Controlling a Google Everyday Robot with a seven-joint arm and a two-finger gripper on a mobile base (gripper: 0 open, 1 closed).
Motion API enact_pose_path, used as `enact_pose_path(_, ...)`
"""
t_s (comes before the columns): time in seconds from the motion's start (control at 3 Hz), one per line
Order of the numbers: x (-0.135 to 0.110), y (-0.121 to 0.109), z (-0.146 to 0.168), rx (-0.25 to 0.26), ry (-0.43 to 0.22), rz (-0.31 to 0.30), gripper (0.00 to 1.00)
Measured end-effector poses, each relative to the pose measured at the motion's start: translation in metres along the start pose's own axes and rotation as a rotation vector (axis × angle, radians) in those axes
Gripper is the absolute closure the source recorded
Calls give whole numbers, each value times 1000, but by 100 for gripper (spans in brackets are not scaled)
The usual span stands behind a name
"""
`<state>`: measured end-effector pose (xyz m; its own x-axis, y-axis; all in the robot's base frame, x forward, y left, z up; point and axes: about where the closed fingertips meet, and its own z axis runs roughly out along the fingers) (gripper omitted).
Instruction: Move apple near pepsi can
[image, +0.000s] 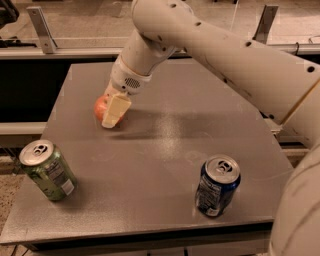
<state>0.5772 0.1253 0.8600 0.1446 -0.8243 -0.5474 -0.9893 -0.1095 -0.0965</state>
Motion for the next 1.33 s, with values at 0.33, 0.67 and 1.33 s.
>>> enact_pose_path(0.33,0,0,0,-7,-2,-4,59)
enact_pose_path(0.67,10,6,-18,6,-24,7,90)
enact_pose_path(1.33,53,38,-71,37,-45,10,100)
